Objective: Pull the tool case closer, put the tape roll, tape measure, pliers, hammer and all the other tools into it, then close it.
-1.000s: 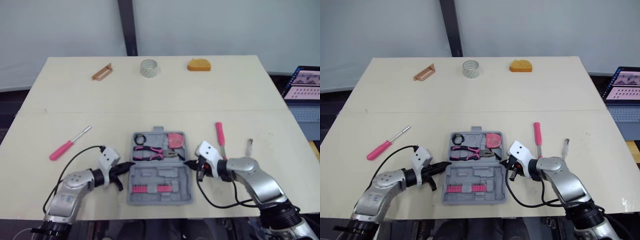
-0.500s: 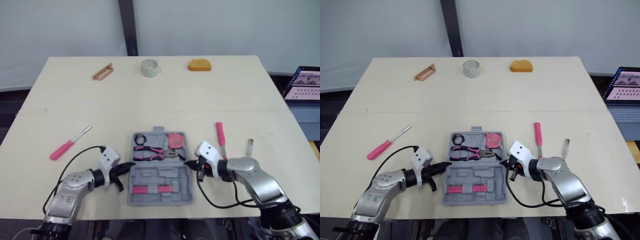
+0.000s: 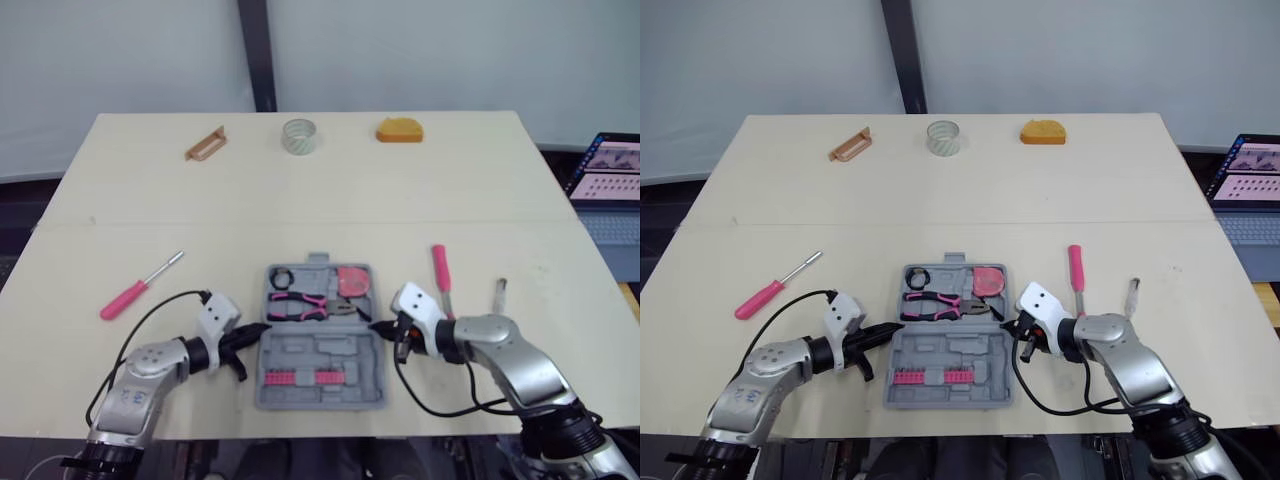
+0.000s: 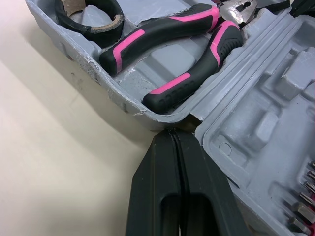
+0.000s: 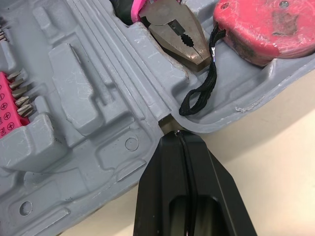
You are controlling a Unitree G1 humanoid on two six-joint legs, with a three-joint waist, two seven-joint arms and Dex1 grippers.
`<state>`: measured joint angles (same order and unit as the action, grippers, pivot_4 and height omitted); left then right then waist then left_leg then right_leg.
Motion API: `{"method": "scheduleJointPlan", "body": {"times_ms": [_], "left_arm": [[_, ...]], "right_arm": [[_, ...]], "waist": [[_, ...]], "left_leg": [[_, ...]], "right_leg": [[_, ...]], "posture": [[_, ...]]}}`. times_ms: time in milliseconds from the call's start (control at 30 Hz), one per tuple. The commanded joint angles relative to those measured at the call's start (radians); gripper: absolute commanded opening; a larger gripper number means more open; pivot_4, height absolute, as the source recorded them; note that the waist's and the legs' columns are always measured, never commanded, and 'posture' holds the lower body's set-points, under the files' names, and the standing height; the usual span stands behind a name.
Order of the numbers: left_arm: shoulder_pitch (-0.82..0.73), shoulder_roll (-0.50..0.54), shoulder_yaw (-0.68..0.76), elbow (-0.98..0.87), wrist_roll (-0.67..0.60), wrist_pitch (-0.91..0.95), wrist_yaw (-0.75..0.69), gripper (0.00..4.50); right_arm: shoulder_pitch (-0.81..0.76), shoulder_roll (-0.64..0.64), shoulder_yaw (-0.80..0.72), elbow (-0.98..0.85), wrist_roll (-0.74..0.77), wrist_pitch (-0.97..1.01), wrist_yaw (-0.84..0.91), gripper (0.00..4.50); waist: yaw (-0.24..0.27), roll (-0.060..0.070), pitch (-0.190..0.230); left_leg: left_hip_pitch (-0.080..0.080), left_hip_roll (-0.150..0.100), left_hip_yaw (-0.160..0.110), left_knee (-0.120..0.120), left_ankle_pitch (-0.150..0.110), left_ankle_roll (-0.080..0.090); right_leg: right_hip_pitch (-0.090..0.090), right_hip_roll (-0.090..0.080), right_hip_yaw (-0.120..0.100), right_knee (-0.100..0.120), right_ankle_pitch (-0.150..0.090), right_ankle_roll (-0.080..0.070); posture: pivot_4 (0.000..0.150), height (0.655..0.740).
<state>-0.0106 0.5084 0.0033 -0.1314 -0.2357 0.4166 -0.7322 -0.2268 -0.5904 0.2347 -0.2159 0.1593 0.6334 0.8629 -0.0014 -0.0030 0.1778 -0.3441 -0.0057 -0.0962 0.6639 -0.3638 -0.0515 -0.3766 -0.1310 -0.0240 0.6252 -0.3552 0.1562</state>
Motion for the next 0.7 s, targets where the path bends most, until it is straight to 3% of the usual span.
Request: {"method": "scheduleJointPlan", "body": {"times_ms": [33, 467, 700], "left_arm": [[0.008, 0.011, 0.028, -0.018, -0.024, -0.02, -0.009, 0.01], [0.024, 0.036, 0.068, 0.001, -0.033, -0.033, -0.012, 0.01], [0.082, 0.104, 0.23, -0.049, -0.121, 0.017, -0.026, 0.01]], "right_arm": [[0.011, -0.016, -0.001, -0.018, 0.014, -0.014, 0.018, 0.0], [0.016, -0.054, -0.036, 0.02, 0.024, -0.038, 0.015, 0.0], [0.066, -0.106, -0.213, -0.053, 0.174, -0.036, 0.075, 0.0]], "waist": [[0.0, 0.0, 0.0], [0.0, 0.0, 0.0], [0.001, 0.0, 0.0]], "left_leg": [[0.0, 0.0, 0.0, 0.0, 0.0, 0.0], [0.0, 0.0, 0.0, 0.0, 0.0, 0.0], [0.0, 0.0, 0.0, 0.0, 0.0, 0.0]], "right_leg": [[0.0, 0.0, 0.0, 0.0, 0.0, 0.0], [0.0, 0.0, 0.0, 0.0, 0.0, 0.0], [0.0, 0.0, 0.0, -0.001, 0.0, 0.0]], "posture": [[0.15, 0.74], [0.15, 0.74], [0.15, 0.74]]}}
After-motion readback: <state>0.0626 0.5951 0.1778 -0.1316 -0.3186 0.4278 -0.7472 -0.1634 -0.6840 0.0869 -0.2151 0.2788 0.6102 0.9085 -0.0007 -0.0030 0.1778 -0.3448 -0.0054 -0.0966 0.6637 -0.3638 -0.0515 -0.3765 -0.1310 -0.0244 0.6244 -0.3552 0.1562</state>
